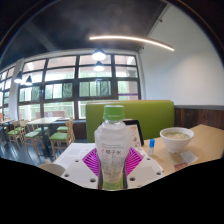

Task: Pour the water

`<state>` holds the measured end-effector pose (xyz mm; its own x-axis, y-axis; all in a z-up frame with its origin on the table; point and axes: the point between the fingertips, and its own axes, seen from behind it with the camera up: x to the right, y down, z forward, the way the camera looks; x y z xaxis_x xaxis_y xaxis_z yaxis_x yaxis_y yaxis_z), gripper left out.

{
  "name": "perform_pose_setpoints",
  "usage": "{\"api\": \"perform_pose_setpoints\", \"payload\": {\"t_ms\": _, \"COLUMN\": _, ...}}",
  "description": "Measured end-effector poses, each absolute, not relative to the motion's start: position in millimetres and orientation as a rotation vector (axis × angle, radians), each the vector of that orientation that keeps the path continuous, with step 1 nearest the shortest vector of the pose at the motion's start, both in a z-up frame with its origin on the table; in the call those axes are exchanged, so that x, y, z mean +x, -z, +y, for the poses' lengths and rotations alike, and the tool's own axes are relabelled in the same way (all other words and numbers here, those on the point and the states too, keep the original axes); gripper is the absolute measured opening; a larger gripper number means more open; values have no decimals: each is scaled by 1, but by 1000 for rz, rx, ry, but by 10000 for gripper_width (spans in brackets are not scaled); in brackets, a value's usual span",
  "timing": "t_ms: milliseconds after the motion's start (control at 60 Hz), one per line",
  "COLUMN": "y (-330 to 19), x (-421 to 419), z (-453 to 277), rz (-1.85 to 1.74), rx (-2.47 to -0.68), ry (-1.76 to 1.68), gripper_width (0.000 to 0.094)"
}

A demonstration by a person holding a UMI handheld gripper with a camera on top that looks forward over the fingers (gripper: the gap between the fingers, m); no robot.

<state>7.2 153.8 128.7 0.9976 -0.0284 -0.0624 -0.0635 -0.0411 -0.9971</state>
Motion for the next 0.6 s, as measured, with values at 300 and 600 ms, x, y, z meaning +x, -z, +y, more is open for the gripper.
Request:
{"api": "perform_pose_setpoints", "payload": {"t_ms": 300, "y": -75, "x": 12, "z": 164, "rz": -51, "rx": -1678, "ry": 77, "gripper_width": 292}}
{"api": "perform_pose_setpoints", "payload": {"t_ms": 600, "y": -71, "x": 17, "z": 150, "rz": -17, "rx": -1735, "ry": 35, "gripper_width": 497}}
